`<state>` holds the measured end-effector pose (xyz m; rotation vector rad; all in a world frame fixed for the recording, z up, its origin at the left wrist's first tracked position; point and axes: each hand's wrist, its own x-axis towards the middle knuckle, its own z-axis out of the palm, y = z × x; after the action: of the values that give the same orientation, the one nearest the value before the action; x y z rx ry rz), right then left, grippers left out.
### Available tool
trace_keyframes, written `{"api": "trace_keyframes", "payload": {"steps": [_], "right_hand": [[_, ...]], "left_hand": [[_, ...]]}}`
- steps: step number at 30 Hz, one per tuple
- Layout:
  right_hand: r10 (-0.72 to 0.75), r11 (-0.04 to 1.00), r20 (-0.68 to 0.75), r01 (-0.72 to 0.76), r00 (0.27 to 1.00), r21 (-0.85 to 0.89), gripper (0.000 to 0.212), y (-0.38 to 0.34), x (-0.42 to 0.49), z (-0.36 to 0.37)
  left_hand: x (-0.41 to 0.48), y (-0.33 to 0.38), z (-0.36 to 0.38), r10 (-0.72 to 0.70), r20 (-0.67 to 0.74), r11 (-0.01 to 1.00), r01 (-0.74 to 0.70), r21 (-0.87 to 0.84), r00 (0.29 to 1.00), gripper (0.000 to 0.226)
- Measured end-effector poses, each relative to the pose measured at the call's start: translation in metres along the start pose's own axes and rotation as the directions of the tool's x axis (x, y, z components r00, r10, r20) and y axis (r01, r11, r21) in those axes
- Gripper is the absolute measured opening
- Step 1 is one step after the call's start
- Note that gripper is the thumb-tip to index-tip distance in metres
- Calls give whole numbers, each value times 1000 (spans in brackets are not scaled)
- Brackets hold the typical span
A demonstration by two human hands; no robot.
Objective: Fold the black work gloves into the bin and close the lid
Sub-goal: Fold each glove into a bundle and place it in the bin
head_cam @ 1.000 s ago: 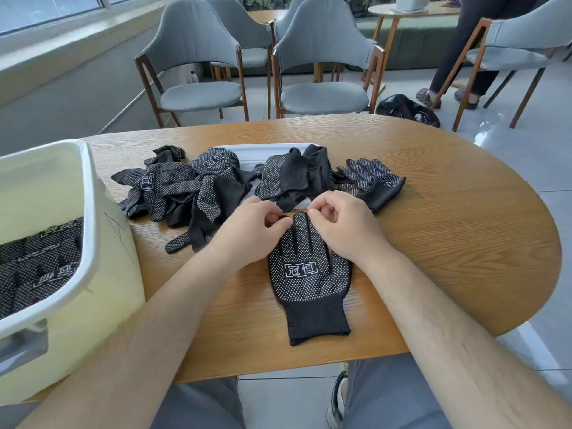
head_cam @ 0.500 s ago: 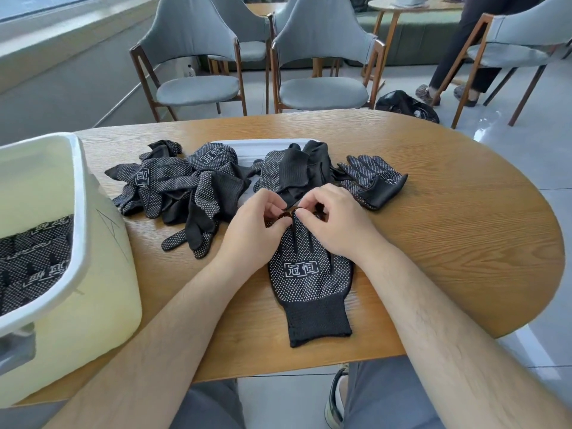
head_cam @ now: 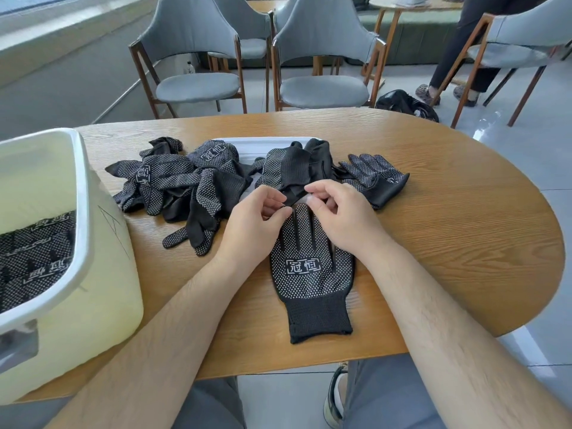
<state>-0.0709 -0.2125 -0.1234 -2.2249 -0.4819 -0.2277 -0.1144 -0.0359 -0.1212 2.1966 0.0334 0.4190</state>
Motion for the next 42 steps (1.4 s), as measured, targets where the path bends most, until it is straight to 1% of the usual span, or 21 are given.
{"api": "trace_keyframes", "payload": {"steps": [2,5,7,10,14,17,21,29,33,34,36,37,38,42], "right_hand": [[-14,999,-10,14,1000,-51,20,3,-3,-6],[-55,976,6,55,998,-213,17,9,-8,-12],[-32,955,50,46,998,-295,20,9,-10,-11],[-37,950,44,49,998,-310,16,7,-10,-12],[-44,974,71,59,996,-218,5,5,-12,-13],[-53,984,88,67,995,-167,8,4,-13,-13],[26,997,93,-19,995,-74,12,3,-12,-13],[94,995,53,-93,994,-21,18,5,-8,-13],[59,997,0,-58,998,-48,13,3,-7,-8],[52,996,-3,-52,999,-70,17,2,-5,-5],[73,986,25,-68,997,-150,34,1,-1,1],[87,979,38,-78,996,-187,39,1,1,3],[91,976,38,-81,995,-204,39,1,2,4],[68,980,14,-64,998,-186,24,3,4,5]], "left_hand": [[-4,-1,2,108,-13,990,-106,95,994,12],[-10,-3,7,290,11,924,-283,258,957,17],[-11,-6,9,329,56,892,-330,310,943,22],[-11,-8,10,328,96,889,-342,304,940,29],[-10,-8,10,315,101,896,-330,296,944,30],[-10,-8,11,309,110,898,-328,295,945,30],[-10,-9,10,301,106,901,-319,295,948,28],[-10,-9,10,276,114,908,-298,295,954,28],[-10,-8,8,243,110,932,-263,250,964,37],[-10,-8,7,230,105,939,-249,238,968,39],[-10,-7,7,222,100,944,-239,229,970,42],[-10,-7,7,222,103,943,-240,230,970,42],[-10,-7,6,221,111,942,-241,231,969,43],[-10,-7,6,222,125,945,-245,217,967,43]]}}
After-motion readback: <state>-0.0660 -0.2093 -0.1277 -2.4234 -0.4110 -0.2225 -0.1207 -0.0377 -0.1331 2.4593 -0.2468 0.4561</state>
